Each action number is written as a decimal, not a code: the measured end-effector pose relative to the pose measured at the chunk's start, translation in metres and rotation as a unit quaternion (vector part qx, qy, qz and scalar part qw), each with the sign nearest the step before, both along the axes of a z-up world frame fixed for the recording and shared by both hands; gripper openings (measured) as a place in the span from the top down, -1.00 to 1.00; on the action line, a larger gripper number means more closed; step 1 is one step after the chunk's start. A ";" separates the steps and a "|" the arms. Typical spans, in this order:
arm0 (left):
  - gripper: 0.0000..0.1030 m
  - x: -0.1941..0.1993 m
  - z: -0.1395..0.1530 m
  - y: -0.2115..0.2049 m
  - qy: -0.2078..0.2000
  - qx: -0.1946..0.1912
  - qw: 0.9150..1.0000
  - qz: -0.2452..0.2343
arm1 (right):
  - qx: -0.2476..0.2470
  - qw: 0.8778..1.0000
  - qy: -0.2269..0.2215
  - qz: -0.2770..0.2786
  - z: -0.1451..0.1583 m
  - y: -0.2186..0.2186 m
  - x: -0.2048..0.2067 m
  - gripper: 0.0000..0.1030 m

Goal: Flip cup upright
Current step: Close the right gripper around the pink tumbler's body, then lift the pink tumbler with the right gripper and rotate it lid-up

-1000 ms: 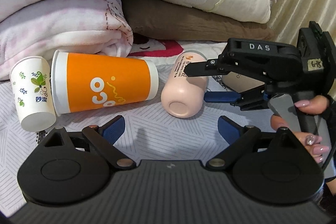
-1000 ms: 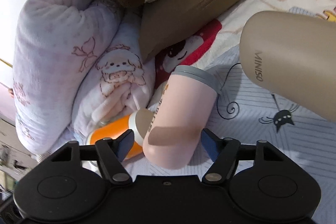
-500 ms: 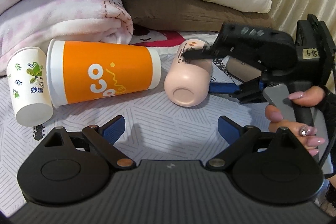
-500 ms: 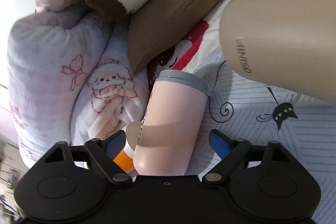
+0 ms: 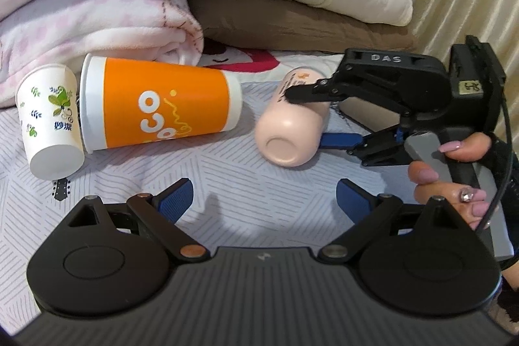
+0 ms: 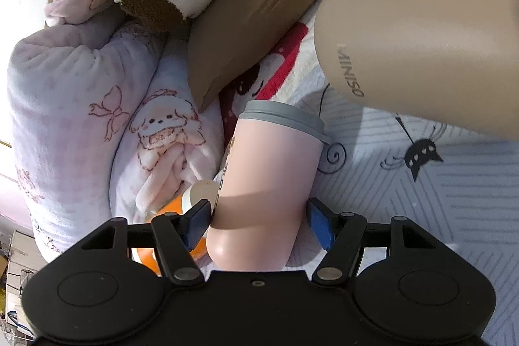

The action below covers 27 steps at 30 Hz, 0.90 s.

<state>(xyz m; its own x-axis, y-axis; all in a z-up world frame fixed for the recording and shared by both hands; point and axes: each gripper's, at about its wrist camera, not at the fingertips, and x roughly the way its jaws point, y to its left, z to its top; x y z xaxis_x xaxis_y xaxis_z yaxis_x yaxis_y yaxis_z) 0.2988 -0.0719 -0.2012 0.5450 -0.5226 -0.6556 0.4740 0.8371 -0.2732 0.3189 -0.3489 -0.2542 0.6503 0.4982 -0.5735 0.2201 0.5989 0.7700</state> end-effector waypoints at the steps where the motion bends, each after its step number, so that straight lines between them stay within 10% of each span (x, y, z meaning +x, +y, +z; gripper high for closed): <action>1: -0.86 -0.003 0.002 -0.001 -0.005 0.002 1.000 -0.003 | -0.001 1.000 0.003 0.002 0.001 0.001 -0.001 -0.36; 27: -0.86 -0.087 0.042 0.013 0.027 -0.048 0.998 -0.019 | -0.018 0.994 0.066 0.088 0.018 0.010 -0.093 -0.36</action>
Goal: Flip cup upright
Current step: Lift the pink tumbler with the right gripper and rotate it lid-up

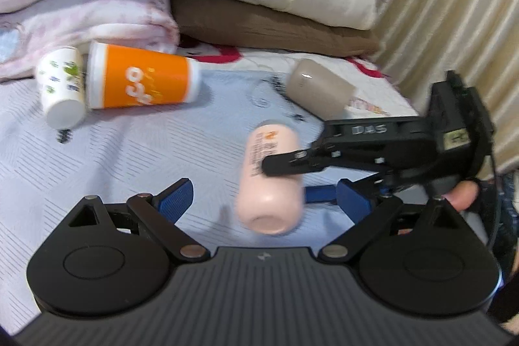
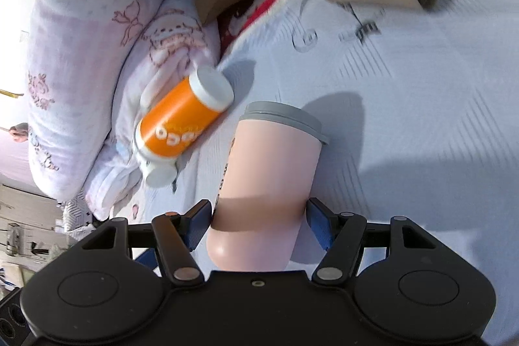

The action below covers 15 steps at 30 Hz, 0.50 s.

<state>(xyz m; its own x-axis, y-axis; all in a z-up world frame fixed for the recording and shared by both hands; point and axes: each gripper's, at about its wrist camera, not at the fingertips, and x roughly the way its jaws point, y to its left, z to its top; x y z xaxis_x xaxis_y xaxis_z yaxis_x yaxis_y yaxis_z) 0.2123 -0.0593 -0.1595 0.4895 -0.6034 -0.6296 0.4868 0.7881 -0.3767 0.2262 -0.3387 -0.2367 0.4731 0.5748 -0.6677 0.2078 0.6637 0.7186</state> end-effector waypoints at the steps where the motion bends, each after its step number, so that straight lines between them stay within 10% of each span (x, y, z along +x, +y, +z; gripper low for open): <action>1: -0.86 -0.005 0.001 -0.002 0.003 -0.006 1.000 -0.009 | 0.004 1.000 0.005 0.003 0.000 0.001 -0.004 -0.36; 15: -0.36 -0.023 -0.007 -0.016 0.020 0.036 0.999 -0.005 | 0.028 0.999 0.028 0.037 0.003 0.011 -0.020 -0.20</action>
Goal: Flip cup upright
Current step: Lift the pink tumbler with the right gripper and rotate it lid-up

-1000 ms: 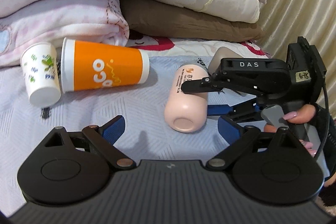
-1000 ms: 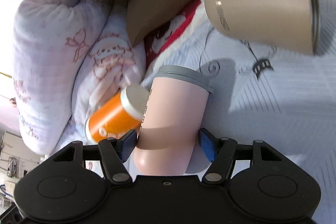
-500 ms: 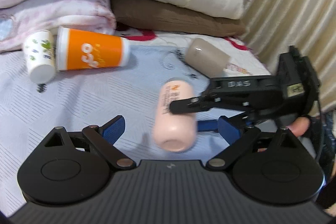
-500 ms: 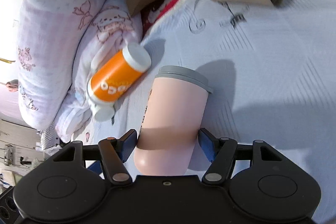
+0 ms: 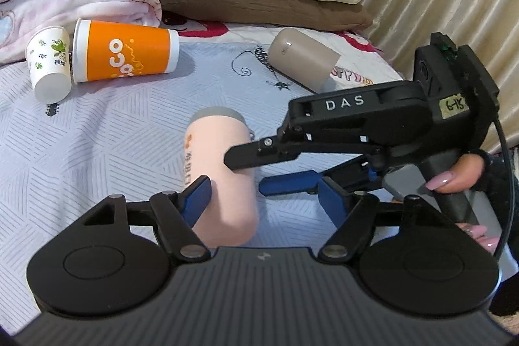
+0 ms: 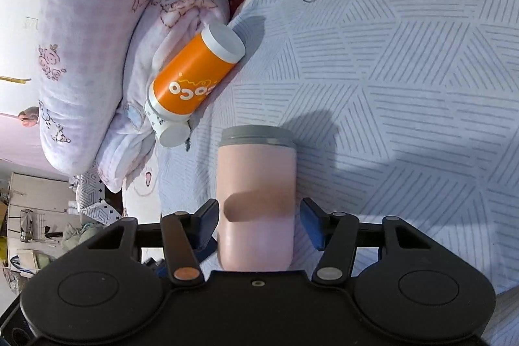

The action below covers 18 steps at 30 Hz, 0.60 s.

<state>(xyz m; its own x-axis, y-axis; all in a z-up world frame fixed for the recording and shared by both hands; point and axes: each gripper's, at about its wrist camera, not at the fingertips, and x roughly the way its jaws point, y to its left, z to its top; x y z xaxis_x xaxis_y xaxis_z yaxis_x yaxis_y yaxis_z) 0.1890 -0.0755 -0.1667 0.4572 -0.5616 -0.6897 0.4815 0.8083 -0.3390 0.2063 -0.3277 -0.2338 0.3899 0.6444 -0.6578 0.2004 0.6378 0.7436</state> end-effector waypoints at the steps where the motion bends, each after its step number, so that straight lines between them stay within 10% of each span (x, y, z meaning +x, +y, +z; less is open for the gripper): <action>1: -0.35 0.001 0.000 0.001 0.001 -0.002 1.000 0.002 | -0.002 1.000 0.001 0.001 -0.001 0.000 0.000 -0.20; 18: -0.14 0.043 -0.032 0.041 0.175 -0.034 0.983 0.039 | -0.003 0.992 0.014 0.122 0.003 -0.005 0.037 -0.22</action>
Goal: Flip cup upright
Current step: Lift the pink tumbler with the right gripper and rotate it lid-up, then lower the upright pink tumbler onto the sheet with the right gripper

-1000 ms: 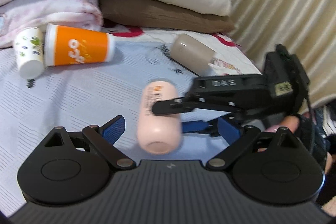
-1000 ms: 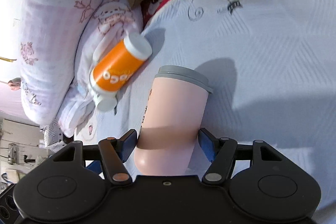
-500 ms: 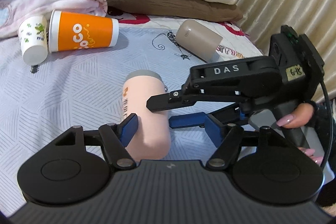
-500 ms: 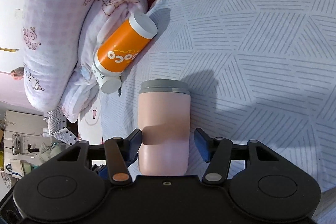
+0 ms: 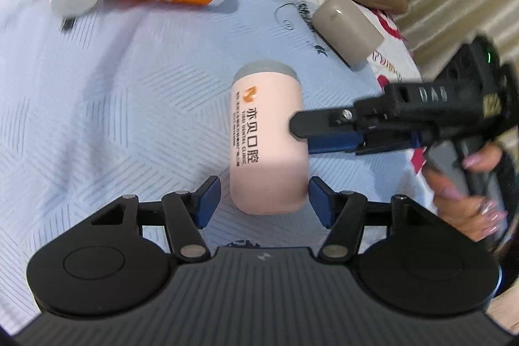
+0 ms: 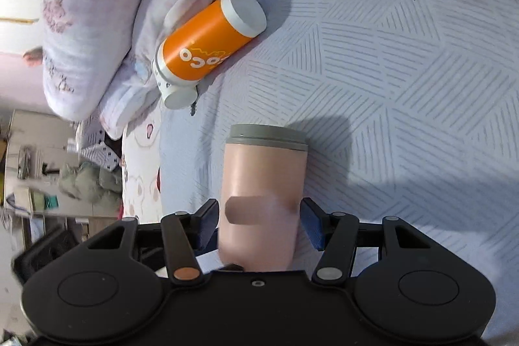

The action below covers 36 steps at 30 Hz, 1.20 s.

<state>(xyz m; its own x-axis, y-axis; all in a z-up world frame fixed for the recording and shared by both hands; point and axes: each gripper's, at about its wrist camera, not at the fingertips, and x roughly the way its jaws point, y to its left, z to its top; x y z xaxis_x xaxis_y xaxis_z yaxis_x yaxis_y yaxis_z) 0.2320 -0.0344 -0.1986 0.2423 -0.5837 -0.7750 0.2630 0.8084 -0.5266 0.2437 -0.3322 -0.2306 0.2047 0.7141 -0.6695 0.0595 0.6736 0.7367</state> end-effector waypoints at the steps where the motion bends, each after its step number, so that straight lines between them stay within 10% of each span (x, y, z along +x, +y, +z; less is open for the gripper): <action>1: -0.14 0.003 -0.001 0.006 0.010 -0.012 1.000 0.009 | 0.004 1.000 0.002 0.001 -0.003 -0.001 0.000 -0.24; 12: -0.14 0.031 -0.014 0.037 0.042 -0.083 0.994 0.062 | 0.027 0.998 0.011 0.046 -0.017 0.020 -0.004 -0.33; 22: -0.16 0.033 -0.026 0.019 0.067 -0.070 0.994 0.041 | -0.018 0.988 -0.040 0.147 -0.007 0.065 -0.016 -0.41; 36: -0.19 0.013 0.005 0.001 -0.046 -0.002 0.999 0.023 | -0.101 0.969 -0.150 0.169 0.016 0.090 -0.033 -0.38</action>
